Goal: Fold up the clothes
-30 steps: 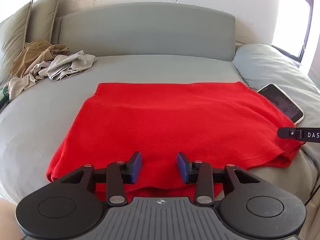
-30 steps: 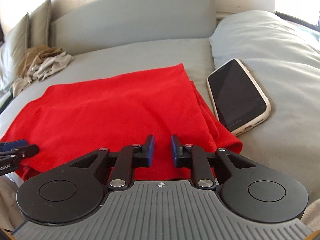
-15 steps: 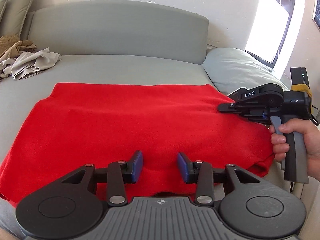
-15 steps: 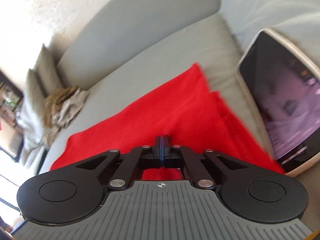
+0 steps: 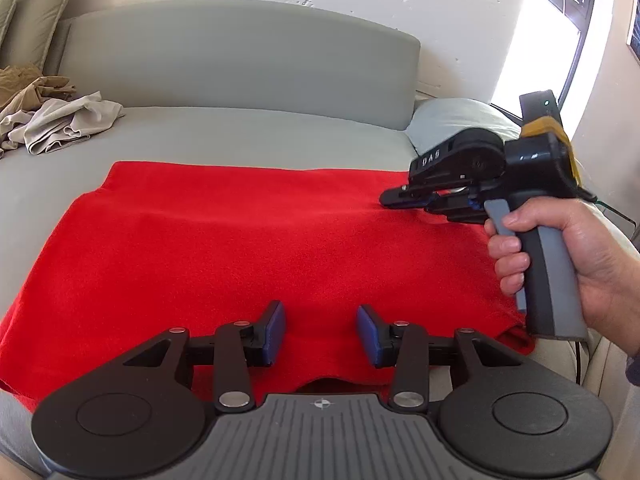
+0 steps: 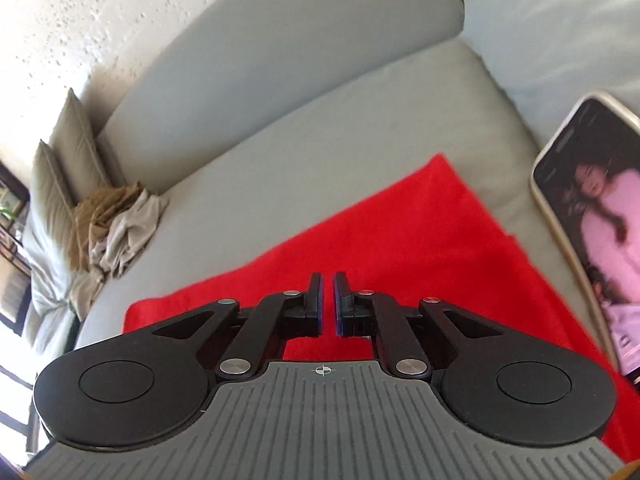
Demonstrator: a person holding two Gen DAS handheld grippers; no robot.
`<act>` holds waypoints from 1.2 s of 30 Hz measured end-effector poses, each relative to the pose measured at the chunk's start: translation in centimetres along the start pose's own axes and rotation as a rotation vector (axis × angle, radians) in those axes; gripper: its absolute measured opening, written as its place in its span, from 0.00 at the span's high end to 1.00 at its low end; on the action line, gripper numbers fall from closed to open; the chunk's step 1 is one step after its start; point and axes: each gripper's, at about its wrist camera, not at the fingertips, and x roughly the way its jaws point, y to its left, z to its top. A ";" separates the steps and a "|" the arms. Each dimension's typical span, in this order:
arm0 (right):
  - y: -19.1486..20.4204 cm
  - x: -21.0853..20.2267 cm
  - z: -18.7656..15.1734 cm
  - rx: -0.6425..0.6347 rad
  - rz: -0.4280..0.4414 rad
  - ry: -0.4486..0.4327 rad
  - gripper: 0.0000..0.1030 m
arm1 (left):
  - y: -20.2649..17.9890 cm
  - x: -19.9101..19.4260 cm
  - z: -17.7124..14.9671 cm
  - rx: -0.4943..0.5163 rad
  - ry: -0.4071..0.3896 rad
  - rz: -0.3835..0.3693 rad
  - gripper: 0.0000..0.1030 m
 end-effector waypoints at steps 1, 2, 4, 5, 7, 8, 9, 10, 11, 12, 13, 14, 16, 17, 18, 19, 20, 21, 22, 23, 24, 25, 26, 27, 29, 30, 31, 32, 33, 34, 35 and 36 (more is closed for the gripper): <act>-0.2 -0.1 -0.4 -0.017 -0.059 -0.028 1.00 | 0.0 0.0 0.0 -0.001 0.000 -0.002 0.60; -0.4 -0.3 -0.7 -0.035 -0.124 -0.064 1.00 | 0.1 0.0 0.0 -0.001 0.000 -0.004 0.59; -0.6 -1.7 -0.7 -0.059 -0.273 -0.145 1.00 | 0.2 0.0 0.0 -0.004 -0.003 -0.004 0.59; -0.7 -2.7 -0.6 -0.048 -0.307 -0.161 0.99 | 0.1 -0.1 0.0 0.000 -0.006 -0.002 0.59; -0.4 -4.6 -0.5 -0.046 -0.324 -0.168 0.89 | 0.0 -0.3 0.0 0.010 -0.014 0.008 0.58; 0.1 -5.6 -0.8 -0.065 -0.305 -0.156 0.89 | -0.1 -0.5 0.0 0.013 -0.024 0.017 0.58; 0.8 -6.5 -1.5 -0.096 -0.266 -0.135 0.89 | -0.2 -1.0 0.0 0.011 -0.045 0.026 0.58; 1.5 -7.4 -2.2 -0.129 -0.227 -0.113 0.89 | -0.3 -1.6 0.0 0.008 -0.066 0.034 0.58; 2.4 -8.0 -3.2 -0.173 -0.186 -0.082 0.88 | -0.2 -2.2 0.1 0.008 -0.093 0.057 0.58; 3.4 -8.7 -4.5 -0.232 -0.145 -0.044 0.87 | 0.0 -2.8 0.2 0.008 -0.120 0.081 0.56; 4.0 -9.3 -5.7 -0.288 -0.117 -0.010 0.85 | 0.1 -3.4 0.3 0.008 -0.148 0.104 0.55; 4.8 -9.6 -7.0 -0.350 -0.098 0.029 0.82 | 0.4 -3.5 0.3 0.015 -0.150 0.173 0.54; 5.7 -10.1 -9.2 -0.461 -0.124 0.089 0.76 | 1.4 -3.3 0.2 0.012 -0.111 0.336 0.56; 5.6 -10.6 -10.2 -0.487 -0.145 0.096 0.75 | 2.2 -3.3 0.1 -0.013 -0.084 0.378 0.60; 5.3 -11.3 -10.9 -0.488 -0.154 0.099 0.72 | 3.0 -3.3 0.0 -0.039 -0.057 0.417 0.59; 4.9 -12.1 -11.3 -0.467 -0.157 0.115 0.70 | 3.9 -3.2 -0.1 -0.065 -0.029 0.456 0.58; 4.4 -12.9 -11.4 -0.433 -0.154 0.123 0.70 | 4.0 -3.6 -0.1 -0.077 -0.034 0.460 0.58; 3.8 -13.9 -11.4 -0.390 -0.154 0.135 0.67 | 4.1 -3.9 -0.2 -0.089 -0.040 0.461 0.59; 3.2 -14.8 -11.4 -0.348 -0.154 0.147 0.58 | 4.1 -4.2 -0.2 -0.100 -0.047 0.463 0.59; 2.5 -15.7 -11.3 -0.296 -0.156 0.153 0.49 | 4.0 -4.6 -0.3 -0.116 -0.057 0.442 0.58; 1.5 -16.4 -11.1 -0.227 -0.161 0.138 0.33 | 3.9 -5.0 -0.4 -0.131 -0.068 0.420 0.58; 0.5 -17.3 -11.0 -0.167 -0.155 0.099 0.29 | 3.7 -5.4 -0.4 -0.146 -0.080 0.369 0.58; -0.5 -18.3 -10.9 -0.116 -0.135 0.045 0.29 | 3.4 -5.8 -0.5 -0.161 -0.093 0.316 0.57; -1.4 -19.0 -10.9 -0.066 -0.115 -0.004 0.29 | 3.2 -6.2 -0.5 -0.175 -0.105 0.263 0.56; -3.0 -19.9 -10.6 0.029 -0.077 -0.066 0.29 | 2.4 -6.2 -0.4 -0.169 -0.116 0.181 0.53; -3.6 -19.8 -10.4 0.072 -0.051 -0.071 0.29 | 1.9 -6.2 -0.4 -0.163 -0.115 0.146 0.52; -4.3 -19.7 -10.3 0.114 -0.025 -0.072 0.31 | 1.5 -6.2 -0.5 -0.159 -0.110 0.112 0.52; -5.0 -19.3 -10.2 0.167 0.001 -0.063 0.32 | 1.2 -6.0 -0.5 -0.161 -0.106 0.090 0.52; -5.6 -18.9 -10.3 0.217 0.027 -0.051 0.36 | 0.9 -5.9 -0.6 -0.164 -0.102 0.069 0.52; -6.2 -18.5 -10.3 0.264 0.047 -0.037 0.37 | 0.8 -5.7 -0.6 -0.166 -0.095 0.066 0.52; -6.7 -18.0 -10.4 0.303 0.057 -0.021 0.38 | 0.7 -5.4 -0.6 -0.168 -0.087 0.064 0.52; -7.1 -17.5 -10.4 0.343 0.067 -0.005 0.38 | 0.9 -5.0 -0.7 -0.179 -0.069 0.070 0.52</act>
